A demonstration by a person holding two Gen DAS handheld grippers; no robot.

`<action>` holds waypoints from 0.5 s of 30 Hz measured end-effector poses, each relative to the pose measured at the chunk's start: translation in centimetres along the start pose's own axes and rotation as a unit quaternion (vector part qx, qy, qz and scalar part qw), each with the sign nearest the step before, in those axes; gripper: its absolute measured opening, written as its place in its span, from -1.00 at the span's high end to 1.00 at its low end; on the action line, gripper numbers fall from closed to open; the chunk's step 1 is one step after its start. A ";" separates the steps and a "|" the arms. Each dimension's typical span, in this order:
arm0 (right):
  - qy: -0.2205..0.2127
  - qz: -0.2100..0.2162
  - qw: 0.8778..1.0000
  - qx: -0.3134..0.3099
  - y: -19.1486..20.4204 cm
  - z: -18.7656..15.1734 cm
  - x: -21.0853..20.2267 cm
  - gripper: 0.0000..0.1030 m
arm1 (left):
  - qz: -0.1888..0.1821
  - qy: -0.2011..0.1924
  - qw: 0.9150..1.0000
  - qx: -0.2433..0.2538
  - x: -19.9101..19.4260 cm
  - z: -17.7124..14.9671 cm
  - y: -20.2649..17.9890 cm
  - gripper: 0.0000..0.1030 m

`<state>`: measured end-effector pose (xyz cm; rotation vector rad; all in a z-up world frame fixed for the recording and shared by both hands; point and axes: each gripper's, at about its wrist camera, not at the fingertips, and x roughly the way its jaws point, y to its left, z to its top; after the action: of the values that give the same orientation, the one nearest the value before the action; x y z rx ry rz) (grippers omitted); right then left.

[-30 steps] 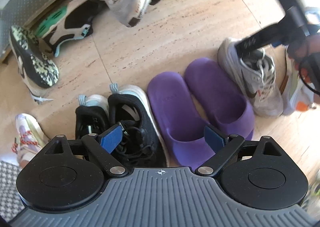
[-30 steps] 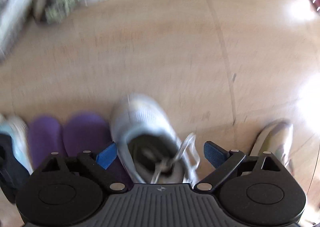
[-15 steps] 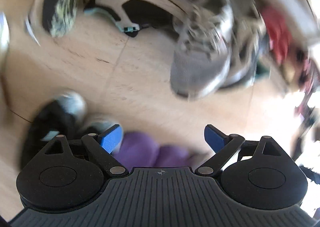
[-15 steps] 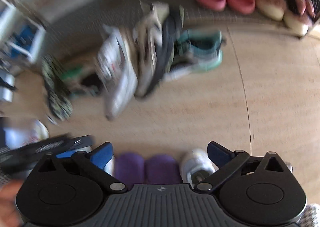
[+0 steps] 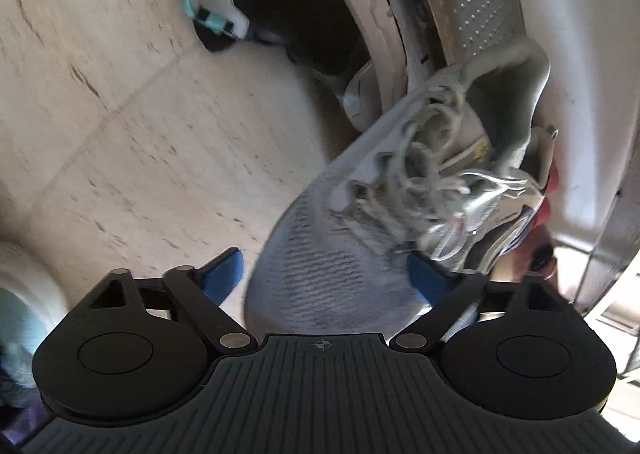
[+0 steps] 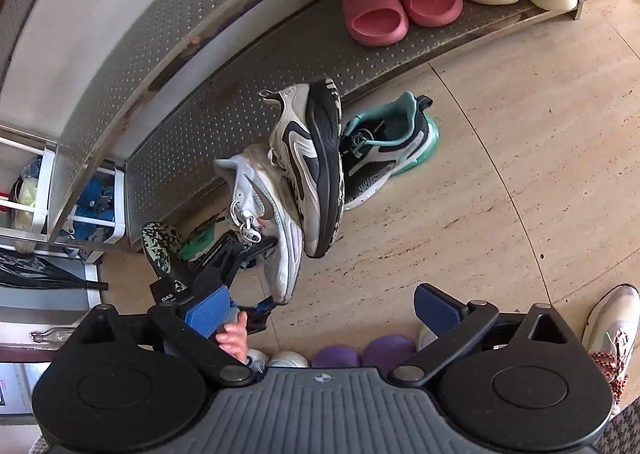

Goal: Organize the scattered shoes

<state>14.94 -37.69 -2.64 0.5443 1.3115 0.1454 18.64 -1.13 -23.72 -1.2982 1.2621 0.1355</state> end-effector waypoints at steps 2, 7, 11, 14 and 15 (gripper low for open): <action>-0.005 -0.001 1.000 0.001 0.0 0.0 -0.5 -0.95 | 0.026 -0.019 0.998 0.059 -1.5 -0.8 -1.6 -0.19; -0.037 0.003 0.999 0.000 0.5 -0.2 -2.1 -0.94 | 0.050 -0.045 0.985 0.158 -5.8 -2.5 -4.7 0.32; -0.063 0.011 0.998 0.002 0.4 -0.5 -3.1 -0.94 | 0.028 -0.030 0.981 0.190 -8.3 -5.0 -7.9 0.39; -0.086 0.013 0.996 0.015 -0.2 -0.4 -4.4 -0.94 | -0.014 -0.006 0.977 0.214 -8.7 -8.6 -10.0 1.00; -0.097 0.017 0.995 0.021 -0.7 -0.3 -5.0 -0.94 | -0.037 0.009 0.972 0.232 -8.9 -11.0 -11.4 1.00</action>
<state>13.21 -40.21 1.39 0.6014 1.1184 0.0914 16.36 -8.68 -7.36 -0.9391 1.1698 -0.2152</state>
